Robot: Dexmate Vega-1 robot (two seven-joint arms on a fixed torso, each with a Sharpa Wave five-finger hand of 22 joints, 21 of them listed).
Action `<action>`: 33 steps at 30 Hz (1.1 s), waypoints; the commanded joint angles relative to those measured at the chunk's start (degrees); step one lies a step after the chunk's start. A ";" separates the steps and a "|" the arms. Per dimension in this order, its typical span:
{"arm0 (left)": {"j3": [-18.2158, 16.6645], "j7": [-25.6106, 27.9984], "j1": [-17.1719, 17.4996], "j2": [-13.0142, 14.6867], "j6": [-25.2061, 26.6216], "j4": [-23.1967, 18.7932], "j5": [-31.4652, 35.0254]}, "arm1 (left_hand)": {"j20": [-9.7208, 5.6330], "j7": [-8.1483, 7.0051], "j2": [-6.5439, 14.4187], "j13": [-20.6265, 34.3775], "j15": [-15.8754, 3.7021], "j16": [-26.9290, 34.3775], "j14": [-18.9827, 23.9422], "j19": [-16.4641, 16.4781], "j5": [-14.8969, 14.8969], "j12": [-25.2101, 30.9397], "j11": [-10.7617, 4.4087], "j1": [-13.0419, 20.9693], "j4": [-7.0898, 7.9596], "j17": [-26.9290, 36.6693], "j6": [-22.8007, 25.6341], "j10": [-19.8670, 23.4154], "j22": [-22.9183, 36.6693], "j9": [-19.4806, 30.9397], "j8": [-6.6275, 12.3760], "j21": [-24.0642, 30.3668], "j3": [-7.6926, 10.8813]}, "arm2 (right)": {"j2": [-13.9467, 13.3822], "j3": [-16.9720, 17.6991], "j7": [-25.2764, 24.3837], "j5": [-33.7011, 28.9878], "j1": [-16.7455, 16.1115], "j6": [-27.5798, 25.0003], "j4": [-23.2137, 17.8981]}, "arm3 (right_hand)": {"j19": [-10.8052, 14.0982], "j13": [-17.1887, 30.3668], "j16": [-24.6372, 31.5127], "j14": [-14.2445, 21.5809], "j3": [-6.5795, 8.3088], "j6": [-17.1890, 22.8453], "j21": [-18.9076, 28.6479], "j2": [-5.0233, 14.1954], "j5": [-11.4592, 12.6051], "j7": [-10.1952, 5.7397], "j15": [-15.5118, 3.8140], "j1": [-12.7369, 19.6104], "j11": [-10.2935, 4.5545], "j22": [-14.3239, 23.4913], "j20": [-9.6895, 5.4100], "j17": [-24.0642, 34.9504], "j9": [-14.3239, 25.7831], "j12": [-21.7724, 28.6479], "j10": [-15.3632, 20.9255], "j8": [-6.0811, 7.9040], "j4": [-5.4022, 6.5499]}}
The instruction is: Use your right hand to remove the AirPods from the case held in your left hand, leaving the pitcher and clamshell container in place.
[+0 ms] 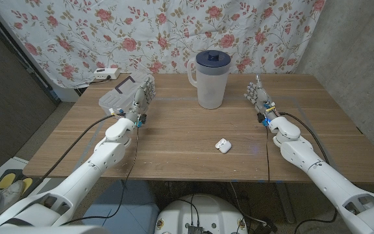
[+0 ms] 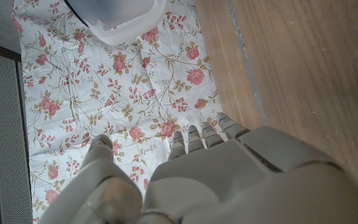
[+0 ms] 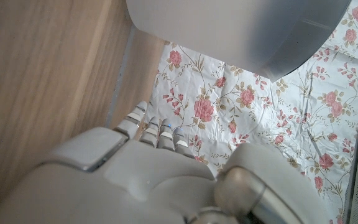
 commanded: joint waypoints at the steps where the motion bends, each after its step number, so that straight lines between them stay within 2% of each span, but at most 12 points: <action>1: 0.90 -0.40 -0.30 0.37 -1.35 0.56 -0.59 | -0.07 -0.60 0.03 0.10 -0.01 0.46 -0.46 0.41 0.18 0.35 0.03 0.58 0.03 0.15 0.16 0.55 0.27 0.07 0.43 0.31 0.40 | 4.36 4.55 3.19 -4.05 -0.68 -2.35 0.28 | 0.24 0.31 0.25 -0.06 -0.23 0.01 0.26 0.01 0.32 0.49 0.48 0.58 0.38 0.24 -0.08 0.18 0.08 0.18 0.03 0.27 -0.01; 6: 0.92 -0.16 -0.01 0.51 -2.36 0.22 -0.65 | -0.10 -0.57 0.04 0.10 -0.03 0.48 -0.45 0.40 0.17 0.38 -0.06 0.62 0.01 0.15 0.35 0.64 0.27 0.06 0.51 0.32 0.40 | 5.71 6.26 3.93 -5.15 -1.38 -3.03 -0.21 | 0.21 0.32 0.24 -0.07 -0.19 0.00 0.26 0.09 0.31 0.48 0.50 0.65 0.39 0.24 -0.06 0.16 0.08 0.18 0.03 0.28 -0.05; 11: 1.12 0.07 -0.09 0.78 -2.59 0.09 -0.42 | -0.19 -0.62 0.06 0.10 -0.08 0.48 -0.47 0.40 0.16 0.42 -0.10 0.65 -0.01 0.15 0.39 0.76 0.27 0.06 0.53 0.33 0.41 | 5.97 7.24 3.82 -6.83 -2.27 -3.33 -1.91 | 0.03 0.32 0.17 -0.21 -0.13 -0.01 0.21 0.19 0.30 0.47 0.48 0.77 0.41 0.24 -0.12 0.15 0.08 0.16 -0.02 0.29 -0.11; 15: 1.30 -0.01 -0.15 1.06 -2.40 0.08 -0.40 | -0.30 -0.67 0.09 0.10 -0.16 0.42 -0.65 0.38 0.16 0.44 -0.06 0.69 -0.02 0.15 0.37 0.82 0.27 0.06 0.52 0.33 0.43 | 5.63 7.52 3.18 -8.47 -2.63 -3.88 -3.24 | -0.53 0.37 0.08 -0.52 0.01 -0.25 0.07 0.34 0.25 0.23 -0.35 1.05 -0.03 0.25 0.05 0.16 0.08 0.37 0.42 0.23 -0.27; 23: 1.44 0.02 0.14 0.37 -3.40 0.73 -0.86 | -0.45 -0.69 0.13 0.10 -0.15 0.39 -0.80 0.32 0.15 0.43 -0.07 0.76 -0.05 0.15 0.47 0.84 0.27 0.06 0.56 0.32 0.46 | 4.30 7.08 1.22 -11.85 -4.11 -4.87 -6.19 | -0.87 0.42 -0.08 -0.99 0.17 -0.66 0.03 0.44 0.19 0.19 -0.25 1.52 0.11 0.26 -0.13 0.15 0.08 0.37 0.41 0.14 -0.54; 25: 1.54 1.46 0.46 -0.10 -3.83 0.75 -0.19 | -0.43 -0.66 0.14 0.10 -0.14 0.40 -0.81 0.32 0.15 0.44 -0.06 0.77 -0.05 0.15 0.49 0.85 0.27 0.06 0.57 0.32 0.46 | 4.16 6.97 1.60 -11.96 -4.05 -4.77 -5.91 | -0.93 0.44 -0.08 -1.04 0.24 -0.67 0.05 0.47 0.16 0.19 -0.27 1.73 0.26 0.26 -0.79 0.15 0.08 0.35 0.35 0.17 -0.67; 26: 1.61 0.57 0.07 -0.59 -4.55 1.83 -0.50 | -0.43 -0.65 0.15 0.10 -0.15 0.39 -0.82 0.31 0.15 0.43 -0.05 0.78 -0.06 0.15 0.49 0.85 0.27 0.06 0.57 0.32 0.46 | 4.13 6.95 1.83 -11.95 -3.94 -4.68 -5.63 | -0.94 0.45 -0.09 -1.06 0.26 -0.70 0.06 0.47 0.16 0.18 -0.27 1.79 0.24 0.26 -0.91 0.15 0.08 0.35 0.34 0.17 -0.70; 27: 1.90 -0.44 -0.29 0.06 -4.13 1.92 -0.32 | -0.44 -0.65 0.16 0.10 -0.15 0.40 -0.82 0.31 0.15 0.44 -0.16 0.79 -0.06 0.15 0.49 0.87 0.27 0.06 0.57 0.33 0.47 | 4.11 6.95 2.01 -12.02 -3.83 -4.42 -5.33 | -1.00 0.46 -0.13 -1.19 0.30 -0.78 0.05 0.49 0.15 0.19 -0.24 1.91 0.23 0.25 -1.04 0.15 0.08 0.35 0.33 0.16 -0.77; 28: 1.77 1.80 0.49 0.18 -3.52 0.45 0.31 | -0.46 -0.66 0.16 0.10 -0.16 0.41 -0.82 0.31 0.14 0.43 -0.21 0.80 -0.06 0.15 0.50 0.86 0.27 0.06 0.57 0.33 0.47 | 3.96 6.92 2.39 -12.12 -3.67 -4.09 -5.00 | -0.98 0.46 -0.15 -1.25 0.32 -0.79 0.06 0.50 0.14 0.18 -0.20 1.96 0.25 0.25 -1.02 0.15 0.08 0.35 0.33 0.16 -0.80; 30: 1.03 2.29 1.47 -1.54 -4.39 0.04 -1.82 | -0.52 -0.64 0.17 0.10 -0.17 0.39 -0.90 0.23 0.14 0.43 -0.23 0.81 -0.07 0.15 0.50 0.86 0.27 0.06 0.57 0.30 0.47 | 3.62 7.01 2.05 -12.62 -3.85 -3.94 -5.41 | -1.03 0.47 -0.24 -1.51 0.38 -0.83 0.07 0.52 0.13 0.17 -0.28 2.16 0.19 0.25 -1.19 0.15 0.08 0.36 0.34 0.18 -0.92; 32: 2.14 2.39 0.70 0.68 -3.30 -0.54 1.37 | -0.49 -0.55 0.19 0.10 -0.20 0.42 -0.84 0.24 0.14 0.48 -0.14 0.84 -0.07 0.15 0.62 1.00 0.27 0.05 0.61 0.31 0.48 | 3.20 7.02 2.54 -12.86 -3.87 -3.20 -5.41 | -1.07 0.48 -0.26 -1.59 0.43 -0.88 0.07 0.52 0.12 0.16 -0.33 2.32 0.18 0.25 -1.20 0.15 0.08 0.43 0.52 0.19 -1.01; 33: 1.87 2.88 1.02 0.03 -4.13 -0.43 1.14 | -0.52 -0.57 0.20 0.10 -0.22 0.42 -0.85 0.23 0.14 0.46 -0.08 0.84 -0.07 0.15 0.58 0.95 0.27 0.05 0.59 0.31 0.49 | 2.83 6.89 2.55 -13.34 -3.85 -3.02 -5.52 | -1.11 0.49 -0.24 -1.58 0.46 -0.89 0.07 0.52 0.11 0.14 -0.32 2.41 0.20 0.25 -1.28 0.15 0.09 0.44 0.55 0.20 -1.07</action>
